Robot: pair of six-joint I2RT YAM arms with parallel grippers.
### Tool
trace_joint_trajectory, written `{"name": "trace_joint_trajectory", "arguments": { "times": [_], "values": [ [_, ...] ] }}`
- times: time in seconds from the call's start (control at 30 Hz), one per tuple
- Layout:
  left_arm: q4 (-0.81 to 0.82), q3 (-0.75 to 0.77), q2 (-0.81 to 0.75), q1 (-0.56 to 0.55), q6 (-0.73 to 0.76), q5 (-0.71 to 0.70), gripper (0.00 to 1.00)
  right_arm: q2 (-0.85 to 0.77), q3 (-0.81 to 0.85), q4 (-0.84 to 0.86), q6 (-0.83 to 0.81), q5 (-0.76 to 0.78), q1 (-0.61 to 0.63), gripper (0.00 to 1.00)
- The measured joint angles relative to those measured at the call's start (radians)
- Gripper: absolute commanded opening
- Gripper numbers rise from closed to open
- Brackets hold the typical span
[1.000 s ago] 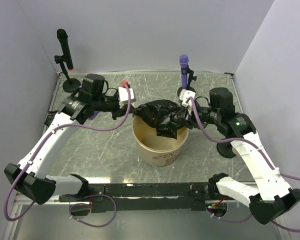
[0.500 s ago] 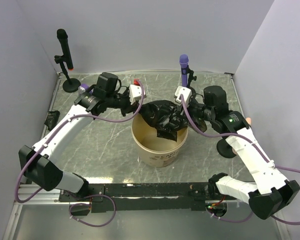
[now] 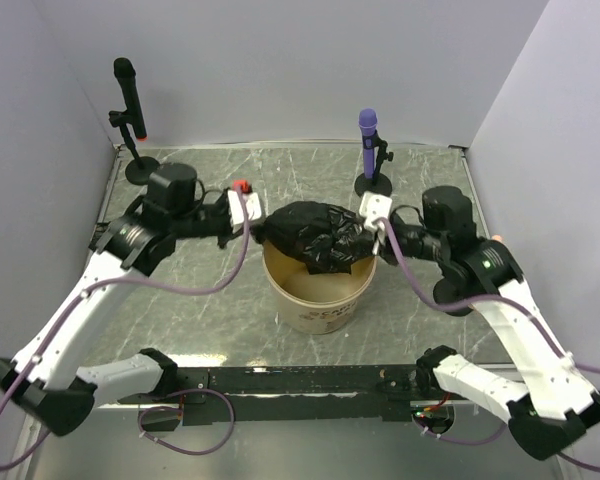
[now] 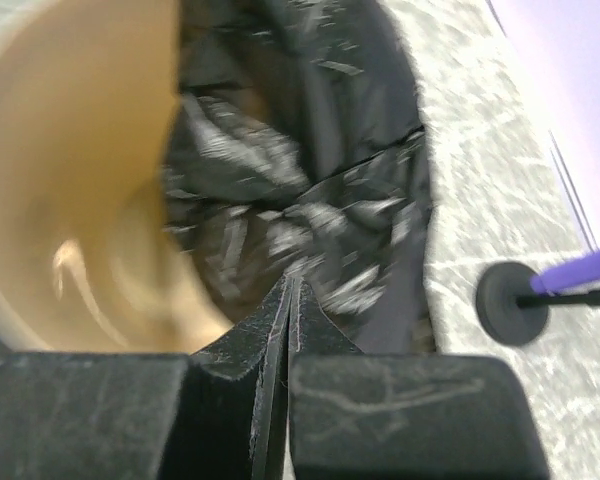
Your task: Put the trash bags into the trash bin
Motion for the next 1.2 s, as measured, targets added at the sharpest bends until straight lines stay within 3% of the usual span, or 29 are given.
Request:
{"name": "trace_joint_trajectory", "arguments": {
  "times": [0.17, 0.2, 0.27, 0.3, 0.43, 0.67, 0.7, 0.8, 0.83, 0.9, 1.1, 1.2],
  "values": [
    [-0.080, -0.100, -0.107, -0.023, 0.082, -0.005, 0.01, -0.097, -0.036, -0.085, -0.002, -0.057, 0.053, 0.00],
    [-0.089, -0.119, -0.122, -0.034, 0.100, -0.012, 0.01, -0.109, -0.052, -0.098, 0.006, -0.068, 0.062, 0.05],
    [-0.083, -0.159, -0.154, -0.058, 0.128, -0.031, 0.01, -0.123, -0.074, -0.123, 0.027, -0.081, 0.071, 0.32],
    [-0.072, -0.189, -0.184, -0.072, 0.148, -0.045, 0.01, -0.123, -0.075, -0.130, 0.043, -0.080, 0.072, 0.41],
    [-0.020, -0.270, -0.309, -0.121, 0.228, -0.081, 0.01, -0.065, -0.017, -0.101, 0.087, -0.053, 0.072, 0.58],
    [0.013, -0.280, -0.350, -0.169, 0.322, -0.091, 0.01, 0.151, 0.146, 0.006, 0.070, -0.050, 0.077, 0.64],
    [0.016, -0.280, -0.347, -0.171, 0.327, -0.094, 0.01, 0.178, 0.146, 0.011, 0.063, -0.049, 0.079, 0.61],
    [0.032, -0.280, -0.338, -0.176, 0.338, -0.108, 0.01, 0.240, 0.140, 0.014, 0.039, -0.040, 0.090, 0.39],
    [0.040, -0.280, -0.341, -0.177, 0.340, -0.111, 0.01, 0.258, 0.139, 0.013, 0.033, -0.037, 0.097, 0.30],
    [0.053, -0.282, -0.352, -0.179, 0.342, -0.118, 0.01, 0.271, 0.140, 0.011, 0.015, -0.037, 0.105, 0.02],
    [0.074, -0.316, -0.394, -0.180, 0.319, -0.139, 0.01, 0.233, 0.130, -0.042, -0.021, -0.044, 0.127, 0.00],
    [0.068, -0.343, -0.415, -0.181, 0.301, -0.147, 0.01, 0.125, 0.048, -0.037, -0.049, -0.017, 0.171, 0.00]
  ]
}}
